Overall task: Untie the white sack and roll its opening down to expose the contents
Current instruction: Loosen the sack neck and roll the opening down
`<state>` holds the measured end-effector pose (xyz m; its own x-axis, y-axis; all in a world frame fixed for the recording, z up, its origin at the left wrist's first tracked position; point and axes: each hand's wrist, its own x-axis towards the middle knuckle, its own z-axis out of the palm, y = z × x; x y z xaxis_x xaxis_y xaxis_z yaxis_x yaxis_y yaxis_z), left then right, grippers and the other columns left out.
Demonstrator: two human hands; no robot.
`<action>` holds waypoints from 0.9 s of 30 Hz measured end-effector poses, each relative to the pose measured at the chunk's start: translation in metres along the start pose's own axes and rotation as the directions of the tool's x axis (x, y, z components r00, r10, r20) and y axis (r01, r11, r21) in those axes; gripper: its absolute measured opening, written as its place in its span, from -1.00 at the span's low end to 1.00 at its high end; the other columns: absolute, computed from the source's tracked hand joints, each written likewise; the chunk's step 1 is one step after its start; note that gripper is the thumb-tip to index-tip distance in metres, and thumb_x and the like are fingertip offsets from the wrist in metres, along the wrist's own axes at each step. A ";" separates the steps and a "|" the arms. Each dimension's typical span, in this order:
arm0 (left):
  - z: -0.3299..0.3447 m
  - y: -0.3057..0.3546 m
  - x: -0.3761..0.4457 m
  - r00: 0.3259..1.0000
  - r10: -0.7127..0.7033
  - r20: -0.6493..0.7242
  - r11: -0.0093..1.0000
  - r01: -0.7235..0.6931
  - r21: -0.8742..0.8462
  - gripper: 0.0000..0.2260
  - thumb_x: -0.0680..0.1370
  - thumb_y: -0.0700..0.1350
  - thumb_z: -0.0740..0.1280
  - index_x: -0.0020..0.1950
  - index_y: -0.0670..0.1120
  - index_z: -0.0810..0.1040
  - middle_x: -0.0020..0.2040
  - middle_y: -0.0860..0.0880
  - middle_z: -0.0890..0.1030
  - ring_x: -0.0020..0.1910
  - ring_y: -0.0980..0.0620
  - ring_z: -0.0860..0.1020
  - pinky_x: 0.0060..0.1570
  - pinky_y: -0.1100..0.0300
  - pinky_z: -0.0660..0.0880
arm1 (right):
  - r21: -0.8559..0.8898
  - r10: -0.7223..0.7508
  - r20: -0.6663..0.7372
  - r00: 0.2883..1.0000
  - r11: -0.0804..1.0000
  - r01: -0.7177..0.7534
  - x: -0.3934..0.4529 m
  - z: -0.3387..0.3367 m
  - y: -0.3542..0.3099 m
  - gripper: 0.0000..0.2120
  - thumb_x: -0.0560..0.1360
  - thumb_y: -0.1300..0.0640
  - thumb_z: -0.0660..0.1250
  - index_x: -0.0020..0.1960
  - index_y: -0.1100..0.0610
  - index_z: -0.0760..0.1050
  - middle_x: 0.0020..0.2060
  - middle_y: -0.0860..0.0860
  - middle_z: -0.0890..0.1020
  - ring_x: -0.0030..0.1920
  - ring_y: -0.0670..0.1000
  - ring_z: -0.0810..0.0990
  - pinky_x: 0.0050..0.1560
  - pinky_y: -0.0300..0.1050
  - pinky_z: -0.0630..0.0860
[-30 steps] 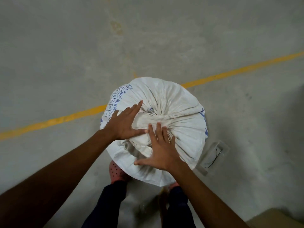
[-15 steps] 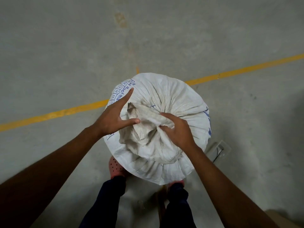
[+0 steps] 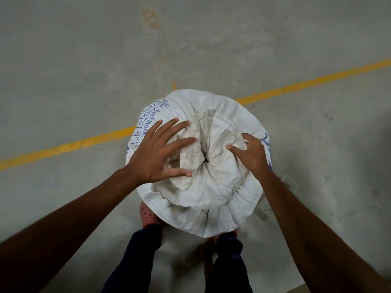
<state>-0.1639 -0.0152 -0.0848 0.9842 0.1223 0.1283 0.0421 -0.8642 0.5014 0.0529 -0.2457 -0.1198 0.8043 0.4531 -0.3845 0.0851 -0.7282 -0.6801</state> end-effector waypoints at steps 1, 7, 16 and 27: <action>0.001 -0.004 0.003 1.000 0.001 0.026 1.000 -0.001 0.026 -0.25 0.45 0.51 0.35 0.51 0.10 0.54 0.68 -0.06 0.29 0.67 -0.17 0.20 0.62 -0.24 0.09 | -0.009 0.002 -0.001 1.000 1.000 -0.002 0.001 -0.001 0.002 -0.63 0.40 0.09 0.63 0.13 0.16 0.62 0.01 -0.08 0.68 0.03 -0.06 0.60 0.15 -0.19 0.50; -0.007 -0.030 0.037 0.966 -0.224 0.129 0.959 0.195 0.206 -0.25 0.38 0.64 0.20 0.36 0.21 0.65 0.65 0.00 0.35 0.66 -0.14 0.24 0.58 -0.26 0.09 | -0.134 0.050 -0.043 0.998 0.989 -0.056 0.007 -0.008 0.031 -0.44 0.44 0.10 0.59 0.39 0.16 0.51 0.27 0.11 0.65 0.27 0.13 0.60 0.23 -0.10 0.45; 0.012 -0.019 0.047 0.979 -0.182 0.095 0.954 0.152 0.258 -0.31 0.52 0.42 0.34 0.58 0.15 0.44 0.64 -0.10 0.36 0.60 -0.27 0.31 0.48 -0.33 0.26 | -0.208 0.116 -0.036 0.993 0.971 -0.121 -0.009 -0.004 0.050 -0.39 0.46 0.03 0.58 0.44 0.08 0.45 0.30 0.07 0.62 0.29 0.14 0.58 0.22 0.02 0.48; 0.020 -0.018 0.042 0.867 0.071 0.494 0.973 -0.170 0.158 -0.39 0.67 0.37 -0.06 0.65 0.18 0.30 0.50 0.04 0.56 0.61 -0.04 0.35 0.66 -0.19 -0.09 | -0.015 -0.066 0.073 0.995 0.998 0.067 -0.021 -0.006 0.068 -0.28 0.55 0.10 0.50 0.61 -0.07 0.26 0.37 -0.13 0.52 0.37 0.09 0.53 0.21 -0.56 0.32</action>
<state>-0.1201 -0.0043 -0.1050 0.9410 -0.1966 -0.2756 -0.0992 -0.9384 0.3309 0.0460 -0.3082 -0.1544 0.7518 0.5363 -0.3837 0.1476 -0.7039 -0.6948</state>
